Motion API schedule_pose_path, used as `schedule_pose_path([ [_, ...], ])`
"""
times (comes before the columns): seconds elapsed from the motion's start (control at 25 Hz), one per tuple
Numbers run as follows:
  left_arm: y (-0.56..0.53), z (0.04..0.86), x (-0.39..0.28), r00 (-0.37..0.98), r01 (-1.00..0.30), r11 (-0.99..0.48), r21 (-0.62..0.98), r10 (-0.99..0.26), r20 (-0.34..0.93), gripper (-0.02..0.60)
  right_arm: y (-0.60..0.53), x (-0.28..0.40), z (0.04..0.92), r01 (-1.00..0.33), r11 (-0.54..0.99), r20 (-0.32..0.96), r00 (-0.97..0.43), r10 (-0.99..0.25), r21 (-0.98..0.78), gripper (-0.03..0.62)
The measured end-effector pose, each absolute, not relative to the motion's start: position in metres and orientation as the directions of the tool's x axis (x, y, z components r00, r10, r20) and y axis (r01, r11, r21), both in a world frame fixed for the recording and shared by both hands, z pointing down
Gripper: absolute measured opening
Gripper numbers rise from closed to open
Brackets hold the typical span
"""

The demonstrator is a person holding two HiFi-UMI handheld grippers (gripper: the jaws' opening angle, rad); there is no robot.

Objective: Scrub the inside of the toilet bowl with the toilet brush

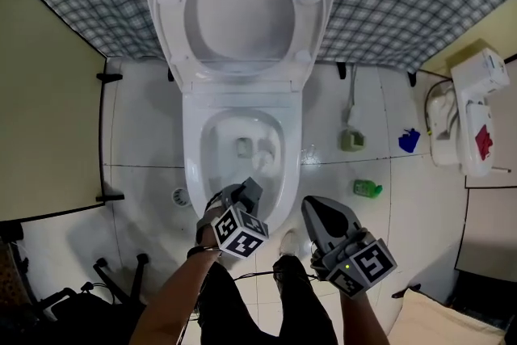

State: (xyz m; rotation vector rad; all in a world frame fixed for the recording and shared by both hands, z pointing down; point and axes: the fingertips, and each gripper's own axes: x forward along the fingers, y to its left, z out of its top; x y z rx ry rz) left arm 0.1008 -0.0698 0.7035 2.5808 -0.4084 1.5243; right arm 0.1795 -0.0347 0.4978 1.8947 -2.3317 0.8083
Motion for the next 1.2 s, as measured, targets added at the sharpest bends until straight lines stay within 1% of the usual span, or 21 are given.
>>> schedule_pose_path([
  [0.32,-0.034,0.695,0.054,0.427,-0.219,-0.974,0.056,-0.044,0.903,0.169,-0.028,0.149,0.48,-0.919,0.136,0.325,-0.265,-0.908,-0.37,0.0],
  [0.56,-0.014,0.683,0.022,0.382,-0.209,-0.975,0.075,-0.01,0.924,0.169,-0.024,0.127,0.468,-0.916,0.156,0.32,-0.283,-0.904,-0.371,0.0],
  [0.64,-0.009,0.672,0.011,0.368,-0.219,-0.972,0.084,-0.003,0.93,0.167,-0.023,0.121,0.452,-0.915,0.166,0.31,-0.289,-0.906,-0.368,0.0],
  [0.76,-0.011,0.662,-0.003,0.383,-0.28,-0.951,0.133,0.017,0.923,0.167,-0.024,0.118,0.436,-0.918,0.173,0.299,-0.287,-0.91,-0.356,0.0],
  [0.84,-0.019,0.663,-0.01,0.41,-0.331,-0.931,0.157,0.009,0.912,0.167,-0.025,0.118,0.439,-0.922,0.172,0.298,-0.282,-0.912,-0.346,0.0],
  [1.0,-0.039,0.641,-0.023,0.473,-0.414,-0.895,0.165,-0.056,0.879,0.167,-0.019,0.114,0.438,-0.926,0.171,0.304,-0.279,-0.911,-0.336,0.0],
  [1.2,-0.066,0.596,-0.032,0.557,-0.468,-0.869,0.163,-0.146,0.818,0.167,-0.012,0.106,0.439,-0.928,0.171,0.325,-0.282,-0.903,-0.332,0.0],
])
